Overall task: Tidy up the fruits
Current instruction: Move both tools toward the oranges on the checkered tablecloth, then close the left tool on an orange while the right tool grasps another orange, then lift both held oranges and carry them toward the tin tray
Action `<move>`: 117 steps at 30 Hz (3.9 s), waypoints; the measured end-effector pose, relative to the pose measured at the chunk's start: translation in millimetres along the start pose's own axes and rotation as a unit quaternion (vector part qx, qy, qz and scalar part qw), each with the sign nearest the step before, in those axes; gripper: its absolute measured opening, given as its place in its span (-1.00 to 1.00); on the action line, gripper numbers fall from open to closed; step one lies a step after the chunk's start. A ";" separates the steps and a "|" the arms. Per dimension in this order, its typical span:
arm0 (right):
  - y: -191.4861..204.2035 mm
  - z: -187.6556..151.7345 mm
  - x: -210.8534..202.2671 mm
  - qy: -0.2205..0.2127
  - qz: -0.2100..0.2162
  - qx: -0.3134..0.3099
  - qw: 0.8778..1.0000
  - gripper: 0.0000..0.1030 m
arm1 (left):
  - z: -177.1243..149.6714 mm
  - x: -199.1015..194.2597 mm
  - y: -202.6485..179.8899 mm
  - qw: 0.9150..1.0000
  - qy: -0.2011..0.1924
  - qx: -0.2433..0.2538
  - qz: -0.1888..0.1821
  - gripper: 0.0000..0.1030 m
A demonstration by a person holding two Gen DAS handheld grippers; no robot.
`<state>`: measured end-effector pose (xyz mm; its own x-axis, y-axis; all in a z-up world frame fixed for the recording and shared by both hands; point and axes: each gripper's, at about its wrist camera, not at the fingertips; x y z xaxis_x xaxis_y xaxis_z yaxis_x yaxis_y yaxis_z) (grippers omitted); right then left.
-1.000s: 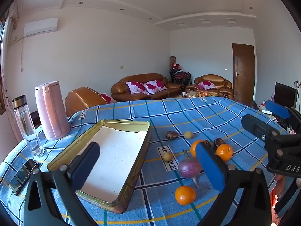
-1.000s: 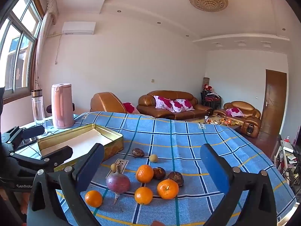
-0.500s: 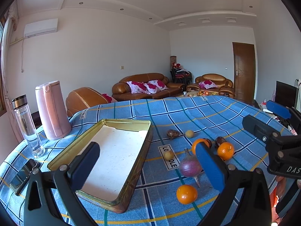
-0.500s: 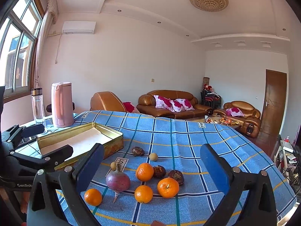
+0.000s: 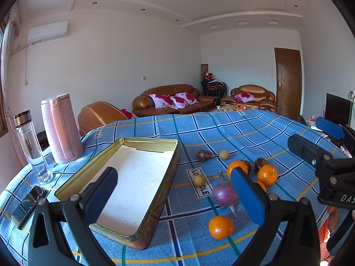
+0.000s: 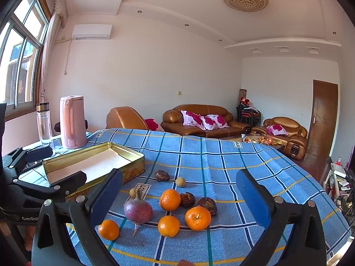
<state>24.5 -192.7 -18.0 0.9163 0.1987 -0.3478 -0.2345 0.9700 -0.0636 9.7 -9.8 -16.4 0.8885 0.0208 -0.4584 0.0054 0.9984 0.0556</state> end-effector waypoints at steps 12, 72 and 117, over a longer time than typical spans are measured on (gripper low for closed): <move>0.8 -3.4 2.5 0.005 0.001 0.000 1.000 0.98 | -0.9 1.0 -1.7 1.000 0.002 0.002 0.002 1.00; 3.2 -63.6 93.8 0.214 0.070 -0.029 0.974 -0.10 | -52.9 75.5 -51.5 0.978 0.168 0.066 -0.104 -0.24; 11.5 -52.2 56.3 0.079 0.073 -0.057 0.993 -0.25 | -33.0 40.7 -24.8 0.998 0.031 0.049 -0.027 -0.26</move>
<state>56.5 -177.7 -87.2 0.8098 0.3019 -0.5031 -0.4041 0.9086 -0.1051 30.6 -32.0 -65.8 0.8555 -0.0259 -0.5172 0.0995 0.9883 0.1152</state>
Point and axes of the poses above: each gripper's, at about its wrist camera, not at the fingertips, and x roughly the way its jaws point, y to its left, z to its top, and after that the axes turned 7 degrees about y, right-handed
